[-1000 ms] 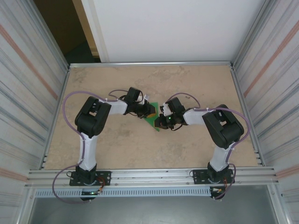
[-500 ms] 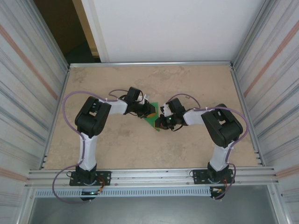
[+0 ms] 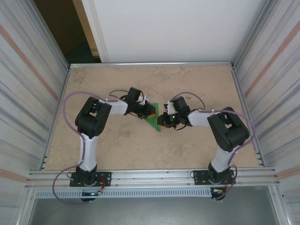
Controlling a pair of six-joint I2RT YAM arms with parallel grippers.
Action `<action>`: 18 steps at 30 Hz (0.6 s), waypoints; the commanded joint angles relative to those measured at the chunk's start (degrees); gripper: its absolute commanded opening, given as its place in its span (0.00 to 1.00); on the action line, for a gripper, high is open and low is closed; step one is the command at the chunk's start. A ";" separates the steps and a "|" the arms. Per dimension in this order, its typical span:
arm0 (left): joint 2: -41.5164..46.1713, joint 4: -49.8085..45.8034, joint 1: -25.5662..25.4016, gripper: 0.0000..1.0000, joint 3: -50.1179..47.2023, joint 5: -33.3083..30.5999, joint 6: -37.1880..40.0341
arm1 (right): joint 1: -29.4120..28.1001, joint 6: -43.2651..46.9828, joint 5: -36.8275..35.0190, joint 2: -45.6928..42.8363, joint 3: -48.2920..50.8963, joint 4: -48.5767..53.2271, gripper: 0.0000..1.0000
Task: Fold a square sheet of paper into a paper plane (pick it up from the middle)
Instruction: Fourth fold the wing at the center of the table.
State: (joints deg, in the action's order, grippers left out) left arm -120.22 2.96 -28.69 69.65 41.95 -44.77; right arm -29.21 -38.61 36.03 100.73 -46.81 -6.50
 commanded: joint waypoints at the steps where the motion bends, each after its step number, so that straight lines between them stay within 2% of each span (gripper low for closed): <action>1: -0.87 -1.55 -0.38 0.21 1.10 -0.21 1.43 | -0.10 -1.38 0.71 0.62 -0.79 0.09 0.15; 18: -1.67 -3.25 -0.38 0.21 1.45 -1.03 1.62 | -1.55 0.12 1.50 5.28 -3.29 4.38 0.15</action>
State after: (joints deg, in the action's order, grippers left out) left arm -120.31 1.87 -28.69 70.02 41.93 -44.75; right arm -30.28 -38.76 36.10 104.99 -49.08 -4.38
